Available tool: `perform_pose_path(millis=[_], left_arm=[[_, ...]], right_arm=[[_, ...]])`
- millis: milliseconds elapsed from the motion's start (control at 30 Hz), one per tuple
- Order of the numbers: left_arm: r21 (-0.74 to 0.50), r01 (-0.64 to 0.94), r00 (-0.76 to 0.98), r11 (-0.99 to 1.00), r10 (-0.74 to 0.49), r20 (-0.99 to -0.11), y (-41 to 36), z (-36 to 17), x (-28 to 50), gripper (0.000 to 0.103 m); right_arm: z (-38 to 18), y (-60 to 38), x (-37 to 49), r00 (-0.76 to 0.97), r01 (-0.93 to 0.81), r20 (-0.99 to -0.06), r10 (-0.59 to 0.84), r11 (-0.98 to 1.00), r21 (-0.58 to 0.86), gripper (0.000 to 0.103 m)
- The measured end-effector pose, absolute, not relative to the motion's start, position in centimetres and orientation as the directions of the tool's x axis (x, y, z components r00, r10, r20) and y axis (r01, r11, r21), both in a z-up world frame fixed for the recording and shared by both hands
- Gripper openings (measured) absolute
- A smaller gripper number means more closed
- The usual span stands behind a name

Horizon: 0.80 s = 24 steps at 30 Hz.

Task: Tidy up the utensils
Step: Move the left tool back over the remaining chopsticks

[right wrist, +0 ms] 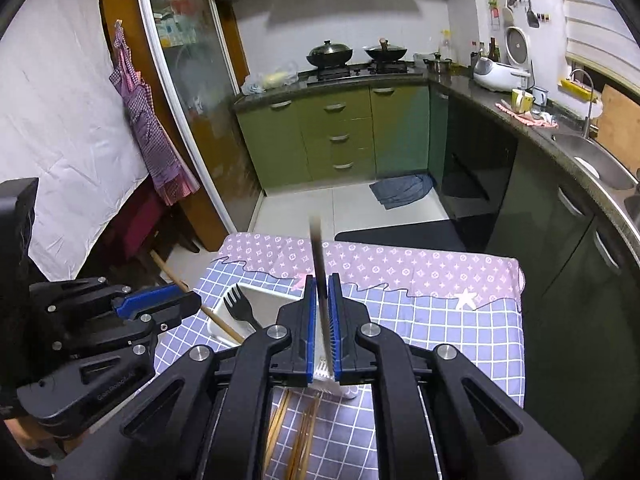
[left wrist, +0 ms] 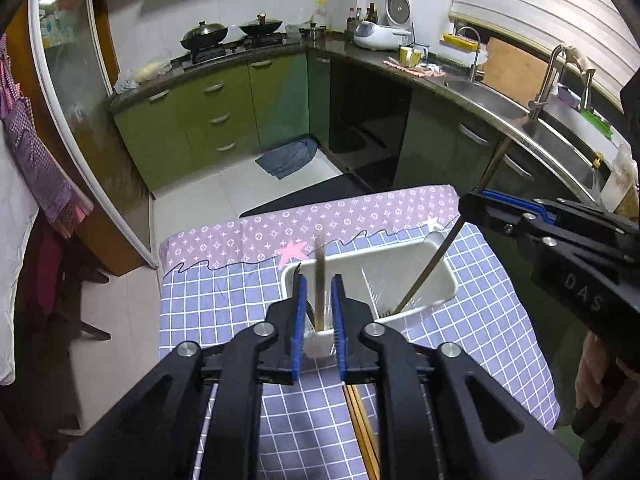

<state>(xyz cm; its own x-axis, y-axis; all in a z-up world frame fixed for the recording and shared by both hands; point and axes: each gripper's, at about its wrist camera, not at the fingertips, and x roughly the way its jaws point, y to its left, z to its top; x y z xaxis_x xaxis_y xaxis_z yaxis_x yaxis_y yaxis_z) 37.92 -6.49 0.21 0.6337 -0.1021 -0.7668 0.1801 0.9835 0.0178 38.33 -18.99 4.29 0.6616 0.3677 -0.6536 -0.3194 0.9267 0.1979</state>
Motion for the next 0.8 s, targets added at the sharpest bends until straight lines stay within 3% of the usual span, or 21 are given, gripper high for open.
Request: perform_pose_path(millis=[200, 300, 400, 567, 800], left_arm=[[0.015, 0.19, 0.639, 0.982, -0.112, -0.761, -6.5, 0.8, 36.2, 0.018], [0.014, 0.19, 0.631, 0.982, -0.111, -0.767, -6.5, 0.7, 34.7, 0.021], [-0.019, 0.209, 0.585, 0.978, -0.14, -0.799, -6.5, -0.3, 33.3, 0.022], [-0.026, 0.218, 0.463, 0.976, -0.127, -0.877, -6.8, -5.3, 31.3, 0.022], [-0.035, 0.198, 0.233, 0.98, -0.082, -0.969, -8.3, -14.5, 31.4, 0.022]], right_arm=[[5.7, -19.8, 35.7, 0.689, -0.347, -0.608, 0.396, 0.916, 0.203, 0.013], [7.0, -20.7, 32.7, 0.712, -0.366, -0.569, 0.411, 0.909, 0.198, 0.022], [7.0, -21.6, 29.7, 0.716, -0.38, -0.566, 0.409, 0.908, 0.176, 0.022], [2.4, -22.0, 27.2, 0.625, -0.396, -0.682, 0.38, 0.907, 0.142, 0.022], [-8.4, -22.2, 28.0, 0.409, -0.357, -0.856, 0.315, 0.919, 0.167, 0.022]])
